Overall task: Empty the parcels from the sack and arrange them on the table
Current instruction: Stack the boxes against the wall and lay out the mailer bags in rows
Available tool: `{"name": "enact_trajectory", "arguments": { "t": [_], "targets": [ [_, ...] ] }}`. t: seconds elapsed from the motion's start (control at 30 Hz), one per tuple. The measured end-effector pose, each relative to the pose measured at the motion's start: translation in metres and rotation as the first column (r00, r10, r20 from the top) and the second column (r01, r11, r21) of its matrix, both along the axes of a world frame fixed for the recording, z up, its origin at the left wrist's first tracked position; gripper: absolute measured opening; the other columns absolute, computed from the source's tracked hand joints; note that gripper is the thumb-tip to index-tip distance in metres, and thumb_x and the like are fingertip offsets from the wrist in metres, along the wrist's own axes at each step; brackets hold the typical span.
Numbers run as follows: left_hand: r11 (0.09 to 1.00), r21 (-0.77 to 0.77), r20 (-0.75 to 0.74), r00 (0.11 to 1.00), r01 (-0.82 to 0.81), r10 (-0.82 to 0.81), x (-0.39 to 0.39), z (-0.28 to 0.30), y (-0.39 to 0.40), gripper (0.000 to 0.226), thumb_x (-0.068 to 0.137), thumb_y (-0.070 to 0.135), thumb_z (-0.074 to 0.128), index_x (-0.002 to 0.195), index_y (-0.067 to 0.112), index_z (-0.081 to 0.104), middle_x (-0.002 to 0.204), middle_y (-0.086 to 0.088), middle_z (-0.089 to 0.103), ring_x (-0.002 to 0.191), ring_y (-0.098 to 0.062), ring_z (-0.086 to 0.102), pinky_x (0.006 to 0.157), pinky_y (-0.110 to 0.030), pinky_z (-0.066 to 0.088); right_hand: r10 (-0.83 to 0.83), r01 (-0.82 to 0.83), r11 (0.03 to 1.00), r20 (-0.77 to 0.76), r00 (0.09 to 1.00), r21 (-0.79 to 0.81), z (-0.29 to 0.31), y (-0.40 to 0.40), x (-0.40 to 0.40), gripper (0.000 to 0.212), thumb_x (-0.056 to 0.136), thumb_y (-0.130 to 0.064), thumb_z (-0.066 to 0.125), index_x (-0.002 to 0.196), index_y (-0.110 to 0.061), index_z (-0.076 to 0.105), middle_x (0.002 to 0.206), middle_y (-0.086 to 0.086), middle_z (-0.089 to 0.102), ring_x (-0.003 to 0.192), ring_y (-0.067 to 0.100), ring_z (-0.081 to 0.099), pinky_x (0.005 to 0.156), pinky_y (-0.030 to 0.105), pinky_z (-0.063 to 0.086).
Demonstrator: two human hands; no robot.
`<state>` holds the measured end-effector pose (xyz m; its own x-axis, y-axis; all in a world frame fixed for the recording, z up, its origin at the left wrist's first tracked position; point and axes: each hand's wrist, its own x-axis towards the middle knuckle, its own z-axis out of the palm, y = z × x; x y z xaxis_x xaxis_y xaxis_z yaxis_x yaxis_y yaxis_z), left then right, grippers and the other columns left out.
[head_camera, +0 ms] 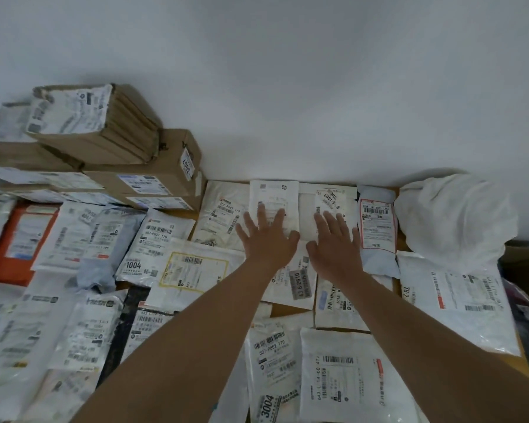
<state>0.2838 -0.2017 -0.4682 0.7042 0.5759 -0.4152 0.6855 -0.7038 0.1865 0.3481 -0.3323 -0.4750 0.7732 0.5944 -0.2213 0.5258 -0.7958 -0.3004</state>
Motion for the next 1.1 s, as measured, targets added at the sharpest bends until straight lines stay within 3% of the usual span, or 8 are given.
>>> {"name": "enact_trajectory", "arguments": {
  "t": [0.2,0.47,0.57,0.8,1.1],
  "targets": [
    [0.996,-0.04,0.108,0.99,-0.085,0.089,-0.06,0.029,-0.001,0.066,0.096,0.048,0.036,0.154,0.029,0.011,0.163,-0.006,-0.009,0.149,-0.032,-0.013,0.118,-0.055,-0.007,-0.113,0.119,0.992,-0.12,0.986,0.044,0.013,0.002,-0.054,0.065,0.093,-0.031,0.051,0.152,-0.018,0.026,0.158,0.005,0.027,0.15,0.027,0.013,0.118,0.052,0.018],
    [0.991,-0.062,0.138,0.982,-0.122,0.129,-0.197,0.094,0.032,0.064,0.098,0.047,0.037,0.155,0.033,0.012,0.163,-0.004,-0.008,0.149,-0.029,-0.012,0.119,-0.052,-0.007,-0.1,0.101,0.995,-0.14,0.985,-0.002,0.071,0.028,-0.167,0.07,0.093,-0.04,0.05,0.153,-0.02,0.021,0.157,0.006,0.03,0.148,0.03,0.017,0.12,0.047,0.014],
    [0.991,-0.044,0.171,0.976,-0.126,0.132,-0.263,0.121,0.049,0.064,0.097,0.047,0.038,0.154,0.032,0.016,0.163,-0.005,-0.002,0.15,-0.029,-0.006,0.119,-0.052,-0.003,-0.106,0.108,0.994,-0.195,0.975,-0.001,0.099,0.038,-0.224,0.069,0.095,-0.042,0.048,0.154,-0.023,0.017,0.158,0.004,0.027,0.149,0.028,0.014,0.118,0.049,0.02],
    [0.969,-0.026,0.206,0.947,-0.246,0.246,-0.378,0.148,0.075,0.062,0.097,0.048,0.04,0.153,0.033,0.018,0.163,-0.007,0.004,0.149,-0.03,0.002,0.12,-0.053,0.004,-0.002,-0.006,0.999,-0.22,0.976,-0.036,0.135,0.056,-0.307,0.069,0.096,-0.04,0.047,0.155,-0.026,0.014,0.159,0.005,0.024,0.149,0.026,0.015,0.117,0.05,0.022],
    [0.927,-0.029,0.186,0.909,-0.374,0.372,-0.453,0.154,0.083,0.065,0.096,0.045,0.045,0.153,0.031,0.017,0.162,-0.006,0.007,0.149,-0.028,0.006,0.12,-0.05,0.009,0.06,-0.062,0.998,-0.272,0.96,0.0,0.133,0.071,-0.359,0.064,0.095,-0.041,0.048,0.151,-0.024,0.023,0.148,0.006,0.041,0.137,0.028,0.036,0.107,0.046,0.037]
  ]
}}
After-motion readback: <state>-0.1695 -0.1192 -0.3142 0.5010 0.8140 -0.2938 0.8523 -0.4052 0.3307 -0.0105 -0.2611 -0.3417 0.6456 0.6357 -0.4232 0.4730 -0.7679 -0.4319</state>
